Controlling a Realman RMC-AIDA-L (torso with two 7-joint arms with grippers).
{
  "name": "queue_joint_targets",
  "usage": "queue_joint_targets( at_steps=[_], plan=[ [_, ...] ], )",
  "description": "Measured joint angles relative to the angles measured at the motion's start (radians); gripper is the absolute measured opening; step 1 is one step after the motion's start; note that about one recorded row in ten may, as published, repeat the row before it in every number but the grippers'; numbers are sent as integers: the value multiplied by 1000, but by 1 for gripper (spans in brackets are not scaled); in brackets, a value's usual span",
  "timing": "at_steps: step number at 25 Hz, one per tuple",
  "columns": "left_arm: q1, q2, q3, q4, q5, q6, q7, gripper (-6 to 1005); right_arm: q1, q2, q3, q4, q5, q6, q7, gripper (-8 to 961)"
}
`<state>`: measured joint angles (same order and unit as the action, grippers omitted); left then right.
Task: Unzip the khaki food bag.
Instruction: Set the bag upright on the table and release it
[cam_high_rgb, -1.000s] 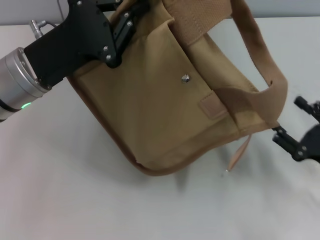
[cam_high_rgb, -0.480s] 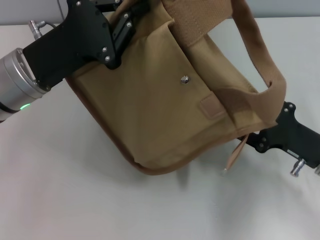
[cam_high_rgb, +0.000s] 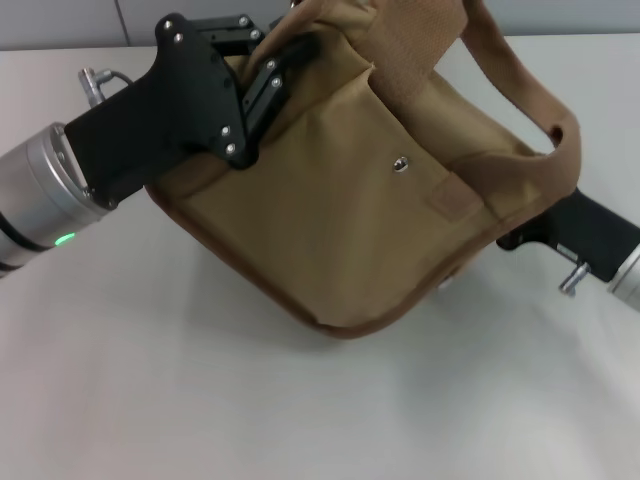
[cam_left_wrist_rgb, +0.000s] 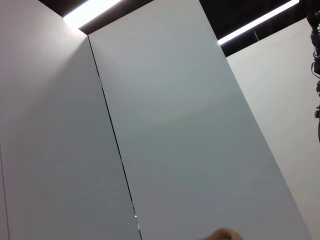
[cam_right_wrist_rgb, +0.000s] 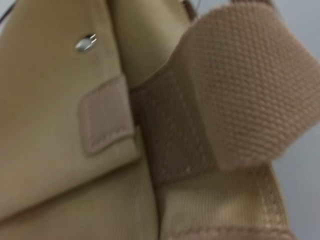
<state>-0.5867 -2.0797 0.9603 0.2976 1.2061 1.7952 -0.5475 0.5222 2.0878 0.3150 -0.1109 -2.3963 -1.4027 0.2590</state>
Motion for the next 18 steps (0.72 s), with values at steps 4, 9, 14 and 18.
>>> queue_joint_targets(
  at_steps=[4,9,14,18],
  plan=[
    [5,0,5,-67,-4,15,40,67,3,-3,2,-12,88,-23,5,202],
    [7,0,36,-173,-4,12,113,68,11,-5,-2,-87,193,-95,44,173],
    [13,0,55,-255,5,-57,141,69,45,-6,-10,-206,267,-143,178,144],
    [33,0,87,-267,8,-115,151,69,69,-6,-31,-236,290,-158,211,124]
  ],
)
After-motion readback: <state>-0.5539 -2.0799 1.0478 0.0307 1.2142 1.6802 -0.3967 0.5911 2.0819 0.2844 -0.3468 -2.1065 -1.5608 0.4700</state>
